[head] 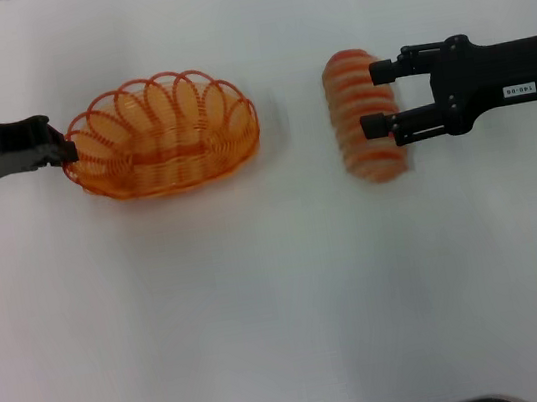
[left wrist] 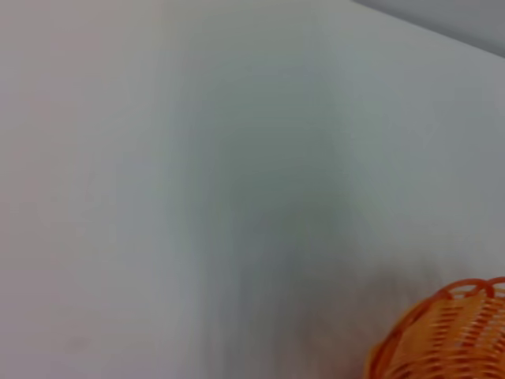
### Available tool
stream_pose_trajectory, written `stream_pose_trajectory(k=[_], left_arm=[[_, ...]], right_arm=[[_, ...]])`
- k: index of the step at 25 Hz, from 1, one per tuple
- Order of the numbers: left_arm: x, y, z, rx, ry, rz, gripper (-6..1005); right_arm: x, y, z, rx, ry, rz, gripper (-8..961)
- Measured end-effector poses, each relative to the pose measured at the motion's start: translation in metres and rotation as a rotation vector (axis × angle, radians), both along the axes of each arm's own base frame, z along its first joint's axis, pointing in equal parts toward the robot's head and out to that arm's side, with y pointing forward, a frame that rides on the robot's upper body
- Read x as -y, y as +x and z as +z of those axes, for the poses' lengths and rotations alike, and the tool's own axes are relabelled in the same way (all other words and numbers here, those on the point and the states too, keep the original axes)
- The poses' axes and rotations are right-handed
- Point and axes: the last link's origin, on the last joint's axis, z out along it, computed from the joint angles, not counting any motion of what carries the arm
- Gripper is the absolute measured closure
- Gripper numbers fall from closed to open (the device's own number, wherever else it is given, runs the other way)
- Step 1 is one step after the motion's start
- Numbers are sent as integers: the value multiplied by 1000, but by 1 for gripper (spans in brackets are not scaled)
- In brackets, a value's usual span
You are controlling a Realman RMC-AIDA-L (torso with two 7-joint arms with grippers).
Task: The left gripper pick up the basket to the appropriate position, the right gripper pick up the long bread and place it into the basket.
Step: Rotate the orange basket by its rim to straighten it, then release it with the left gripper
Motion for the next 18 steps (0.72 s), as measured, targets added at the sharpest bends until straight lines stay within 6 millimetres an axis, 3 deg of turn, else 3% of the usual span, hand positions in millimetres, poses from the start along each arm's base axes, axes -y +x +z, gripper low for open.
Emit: stream_pose_trajectory(k=[7,10,18], left_arm=[[5,-7,3,3,7,17,892],[6,-7,6,-1,19,-41,692],[13,-2,27,144,203,-337,534]], right_arm=[[-2,-2,1,-7,-5,-7,99],[-2,-2,2,-12,-4,-14,99],[-2,-2,8,-64,15,-57,99]])
